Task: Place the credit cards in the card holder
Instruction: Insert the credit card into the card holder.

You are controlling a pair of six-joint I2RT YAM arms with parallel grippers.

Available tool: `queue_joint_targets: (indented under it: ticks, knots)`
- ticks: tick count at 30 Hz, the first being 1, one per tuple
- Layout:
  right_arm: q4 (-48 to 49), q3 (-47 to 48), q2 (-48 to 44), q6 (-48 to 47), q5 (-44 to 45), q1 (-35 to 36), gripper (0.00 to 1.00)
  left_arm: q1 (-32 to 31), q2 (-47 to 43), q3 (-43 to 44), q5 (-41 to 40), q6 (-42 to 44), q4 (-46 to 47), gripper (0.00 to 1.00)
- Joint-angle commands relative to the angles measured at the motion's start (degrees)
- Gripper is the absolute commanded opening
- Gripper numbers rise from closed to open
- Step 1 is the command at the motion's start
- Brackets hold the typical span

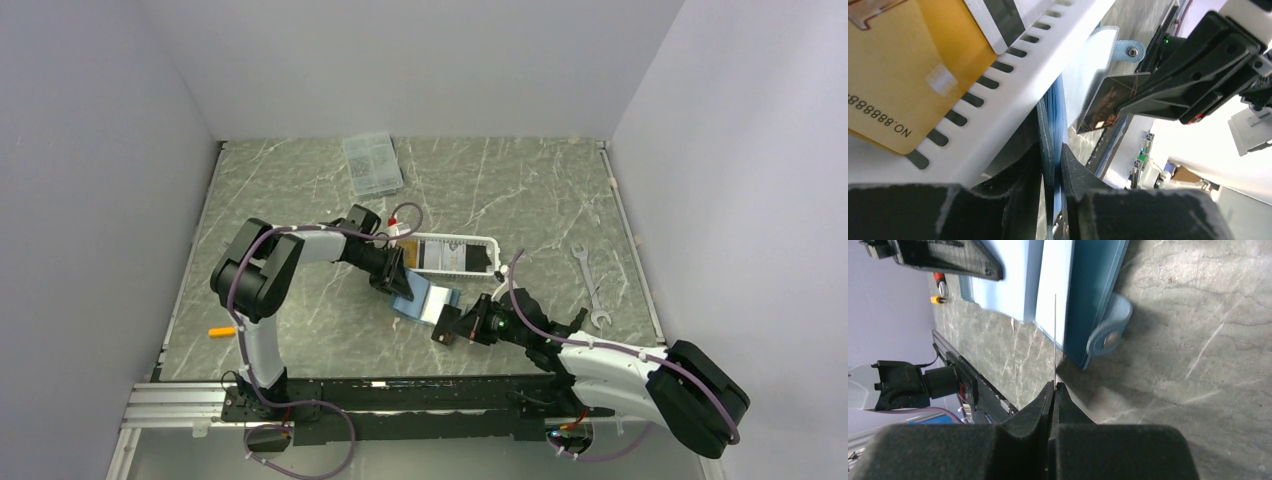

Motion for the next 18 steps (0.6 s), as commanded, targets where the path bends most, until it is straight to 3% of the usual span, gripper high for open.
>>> queue_joint_targets:
  ticks: [1, 10, 18]
  knots:
    - [-0.4, 2.7, 0.8, -1.2, 2.7, 0.0, 0.00, 1.5, 2.8, 3.9, -4.4, 0.1, 1.2, 0.24]
    - [-0.5, 2.7, 0.0, -1.0, 4.0, 0.0, 0.00, 1.5, 5.3, 8.1, -6.4, 3.4, -0.3, 0.26]
    - [1.2, 1.5, -7.6, -2.9, -0.9, 0.4, 0.00, -1.4, -0.2, -1.1, -2.8, 3.1, -2.0, 0.29]
